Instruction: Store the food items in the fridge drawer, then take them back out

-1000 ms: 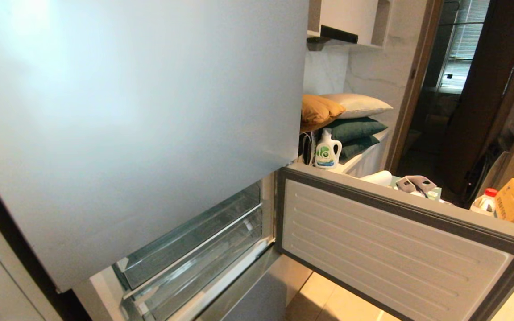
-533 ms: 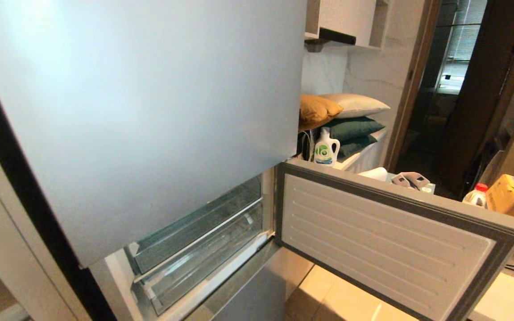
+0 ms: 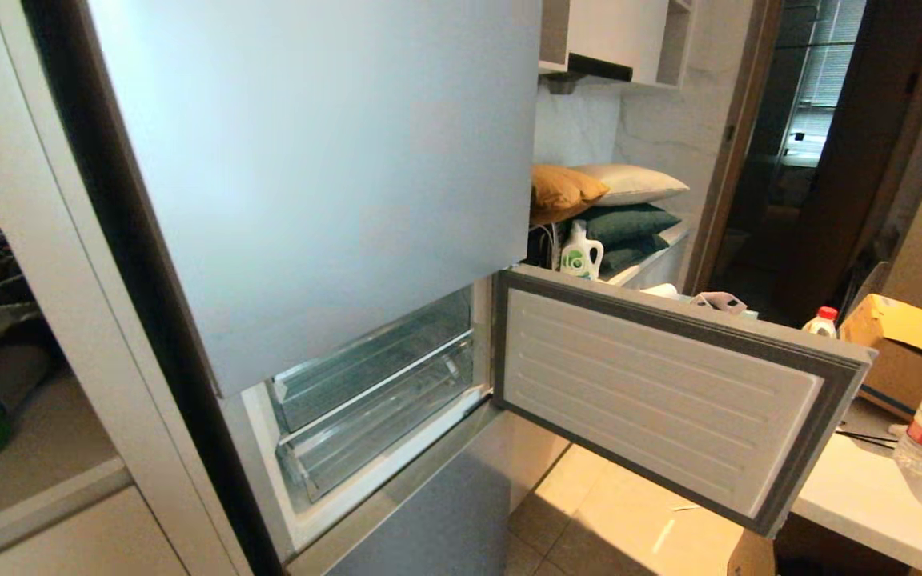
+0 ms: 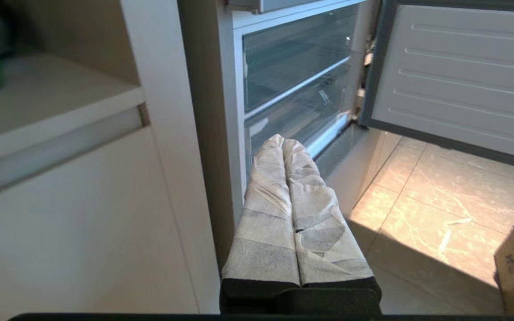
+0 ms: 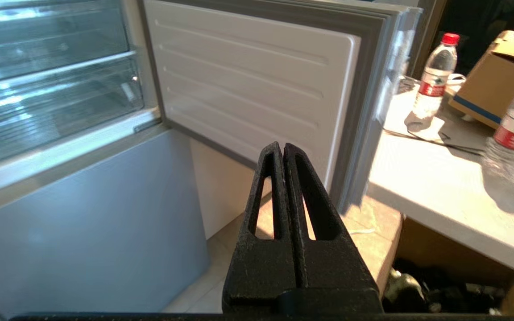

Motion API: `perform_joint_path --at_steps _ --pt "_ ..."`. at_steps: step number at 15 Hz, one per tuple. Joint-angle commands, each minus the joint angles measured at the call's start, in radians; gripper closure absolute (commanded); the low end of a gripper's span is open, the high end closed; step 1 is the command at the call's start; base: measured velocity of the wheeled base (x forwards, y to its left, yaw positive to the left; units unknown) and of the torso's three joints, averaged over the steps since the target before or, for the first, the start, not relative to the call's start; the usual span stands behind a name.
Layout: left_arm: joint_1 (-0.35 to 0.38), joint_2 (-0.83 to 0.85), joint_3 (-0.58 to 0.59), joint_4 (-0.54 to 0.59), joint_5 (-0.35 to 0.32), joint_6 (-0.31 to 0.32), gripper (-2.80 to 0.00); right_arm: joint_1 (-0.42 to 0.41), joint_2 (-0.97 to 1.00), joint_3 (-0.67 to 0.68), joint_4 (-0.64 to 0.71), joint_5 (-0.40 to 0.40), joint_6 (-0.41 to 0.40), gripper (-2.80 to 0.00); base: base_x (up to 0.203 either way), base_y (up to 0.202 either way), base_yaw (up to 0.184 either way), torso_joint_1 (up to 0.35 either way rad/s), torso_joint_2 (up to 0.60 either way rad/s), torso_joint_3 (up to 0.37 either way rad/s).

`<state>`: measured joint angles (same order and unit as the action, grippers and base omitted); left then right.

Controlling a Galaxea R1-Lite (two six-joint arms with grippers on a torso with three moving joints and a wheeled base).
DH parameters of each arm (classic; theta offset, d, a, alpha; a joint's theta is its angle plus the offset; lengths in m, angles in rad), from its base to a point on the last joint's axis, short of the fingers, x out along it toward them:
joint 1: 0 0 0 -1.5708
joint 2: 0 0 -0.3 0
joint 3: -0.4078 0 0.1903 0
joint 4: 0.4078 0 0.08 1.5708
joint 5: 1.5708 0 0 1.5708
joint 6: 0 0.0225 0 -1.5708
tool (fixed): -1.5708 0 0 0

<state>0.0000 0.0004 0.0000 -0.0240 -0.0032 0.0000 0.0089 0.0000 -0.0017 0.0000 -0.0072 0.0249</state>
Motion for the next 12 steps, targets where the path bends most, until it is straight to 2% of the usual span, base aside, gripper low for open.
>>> perform_joint_path --at_steps 1,3,9,11,12 --pt "0.0 0.0 0.011 -0.001 0.0 0.0 0.0 0.0 0.002 0.0 0.0 0.0 -0.003 0.0 -0.197 0.0 0.006 0.005 0.0 0.002" --pt "-0.002 0.0 0.011 -0.001 0.0 0.0 0.0 0.0 0.002 0.0 0.0 0.0 -0.003 0.0 -0.141 0.0 0.004 -0.004 0.0 0.004" --pt "0.0 0.0 0.011 -0.001 0.0 0.0 0.0 -0.004 0.001 -0.029 0.019 -0.014 0.007 0.0 0.0 0.0 0.0 0.004 0.0 -0.001" --pt "-0.002 0.0 0.011 -0.001 0.0 0.0 0.0 -0.003 0.061 -0.148 0.061 -0.147 0.027 0.0 0.0 0.0 0.0 0.0 0.0 0.0" --pt "0.0 0.0 0.011 -0.001 0.0 0.0 0.0 -0.004 0.13 -0.216 0.077 -0.18 0.051 0.0 0.0 0.0 0.0 0.0 0.0 0.0"
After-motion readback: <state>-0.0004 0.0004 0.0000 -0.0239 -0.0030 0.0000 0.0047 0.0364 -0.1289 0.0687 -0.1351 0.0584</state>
